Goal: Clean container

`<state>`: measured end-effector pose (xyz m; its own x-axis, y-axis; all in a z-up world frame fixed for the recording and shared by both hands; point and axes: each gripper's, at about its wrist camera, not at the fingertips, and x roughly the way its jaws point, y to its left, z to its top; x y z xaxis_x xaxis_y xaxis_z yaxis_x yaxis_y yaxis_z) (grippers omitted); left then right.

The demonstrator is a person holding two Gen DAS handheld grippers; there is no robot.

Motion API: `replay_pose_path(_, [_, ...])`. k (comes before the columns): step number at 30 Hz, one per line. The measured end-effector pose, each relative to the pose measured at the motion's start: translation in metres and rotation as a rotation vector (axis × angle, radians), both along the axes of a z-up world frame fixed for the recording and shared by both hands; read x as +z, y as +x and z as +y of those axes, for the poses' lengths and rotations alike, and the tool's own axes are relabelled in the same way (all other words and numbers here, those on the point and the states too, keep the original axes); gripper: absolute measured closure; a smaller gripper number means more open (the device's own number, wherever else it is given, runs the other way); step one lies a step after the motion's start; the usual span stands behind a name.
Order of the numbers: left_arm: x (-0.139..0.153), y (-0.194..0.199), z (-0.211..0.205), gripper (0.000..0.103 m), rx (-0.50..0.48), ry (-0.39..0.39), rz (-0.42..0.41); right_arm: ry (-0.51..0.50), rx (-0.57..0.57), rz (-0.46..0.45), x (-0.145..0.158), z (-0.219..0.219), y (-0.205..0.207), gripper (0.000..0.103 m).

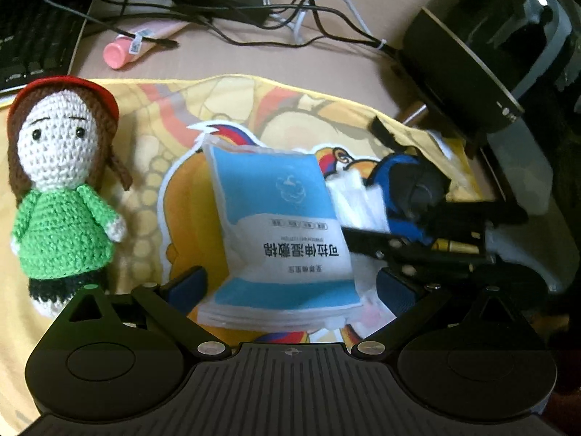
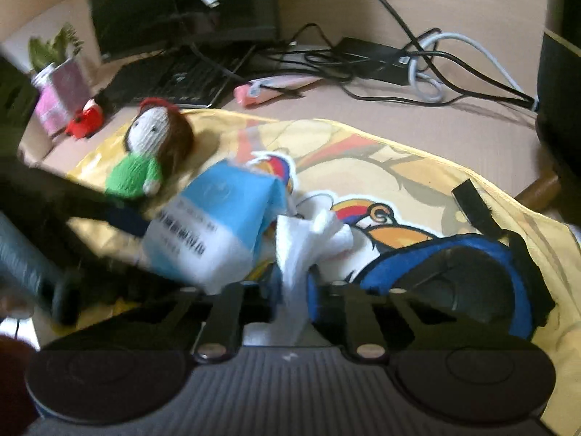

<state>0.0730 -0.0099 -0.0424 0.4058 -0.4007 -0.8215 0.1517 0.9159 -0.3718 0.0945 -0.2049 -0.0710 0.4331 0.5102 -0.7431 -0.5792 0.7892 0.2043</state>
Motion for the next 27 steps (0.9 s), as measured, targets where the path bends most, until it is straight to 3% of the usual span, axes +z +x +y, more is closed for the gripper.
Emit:
replay_pose_path(5, [0.001,0.005,-0.009,0.001,-0.001,0.015,0.0,0.112,-0.148,0.041,0.018,-0.042,0.009,0.094])
replay_pose_path(9, [-0.001,0.013,-0.028,0.002,-0.029,0.084,-0.042,0.232,-0.28,0.072,0.035,-0.081,0.02,0.094])
replay_pose_path(11, [0.001,0.014,-0.037,0.014,-0.06,0.129,-0.077,0.247,-0.312,0.053,0.042,-0.09,0.021,0.094])
replay_pose_path(12, [0.003,0.015,-0.041,0.04,-0.089,0.162,-0.1,0.248,-0.318,0.042,0.045,-0.092,0.021,0.094])
replay_pose_path(15, [0.011,0.012,-0.051,0.04,-0.193,0.347,-0.199,0.253,-0.3,0.022,0.052,-0.087,0.022,0.093])
replay_pose_path(19, [0.01,-0.003,-0.068,0.04,-0.373,0.783,-0.426,0.248,-0.235,-0.007,0.062,-0.062,0.026,0.093])
replay_pose_path(22, [-0.001,-0.018,-0.079,0.04,-0.504,1.079,-0.601,0.315,-0.163,-0.034,0.077,-0.039,0.03,0.093])
replay_pose_path(24, [-0.01,-0.029,-0.086,0.04,-0.583,1.181,-0.672,0.41,-0.117,-0.022,0.086,-0.024,0.038,0.093])
replay_pose_path(27, [-0.024,-0.047,-0.098,0.038,-0.689,1.269,-0.774,0.504,-0.073,0.046,0.087,0.0,0.057,0.093])
